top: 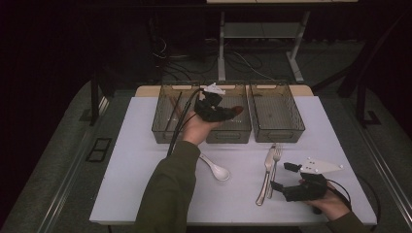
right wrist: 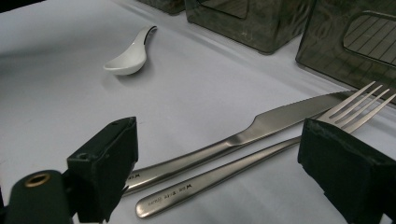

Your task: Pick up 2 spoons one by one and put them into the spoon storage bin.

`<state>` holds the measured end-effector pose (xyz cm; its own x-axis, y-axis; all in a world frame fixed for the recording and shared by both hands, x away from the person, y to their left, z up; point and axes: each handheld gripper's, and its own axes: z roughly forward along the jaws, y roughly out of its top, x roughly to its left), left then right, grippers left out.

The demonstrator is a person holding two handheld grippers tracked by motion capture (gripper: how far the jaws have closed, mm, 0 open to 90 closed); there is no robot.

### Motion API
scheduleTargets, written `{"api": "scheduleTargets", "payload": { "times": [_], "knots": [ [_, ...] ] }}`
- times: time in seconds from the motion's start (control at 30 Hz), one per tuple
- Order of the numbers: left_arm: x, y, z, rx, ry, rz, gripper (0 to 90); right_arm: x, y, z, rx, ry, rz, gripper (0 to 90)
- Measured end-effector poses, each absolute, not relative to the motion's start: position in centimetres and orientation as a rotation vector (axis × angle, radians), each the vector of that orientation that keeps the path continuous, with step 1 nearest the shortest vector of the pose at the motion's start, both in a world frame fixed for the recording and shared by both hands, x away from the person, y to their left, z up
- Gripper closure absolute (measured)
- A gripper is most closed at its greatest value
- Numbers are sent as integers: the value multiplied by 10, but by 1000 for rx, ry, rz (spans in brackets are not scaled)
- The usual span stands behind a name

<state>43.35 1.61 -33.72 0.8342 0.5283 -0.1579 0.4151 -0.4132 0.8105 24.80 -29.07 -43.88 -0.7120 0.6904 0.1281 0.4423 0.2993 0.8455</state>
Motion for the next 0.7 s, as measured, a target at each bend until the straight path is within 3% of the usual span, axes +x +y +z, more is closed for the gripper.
{"api": "scheduleTargets", "payload": {
  "times": [0.7],
  "knots": [
    [483, -2, -338, 2001, 778, 213, 805, 248, -291, -437, 1027, 2305, 1406, 124]
  ]
}}
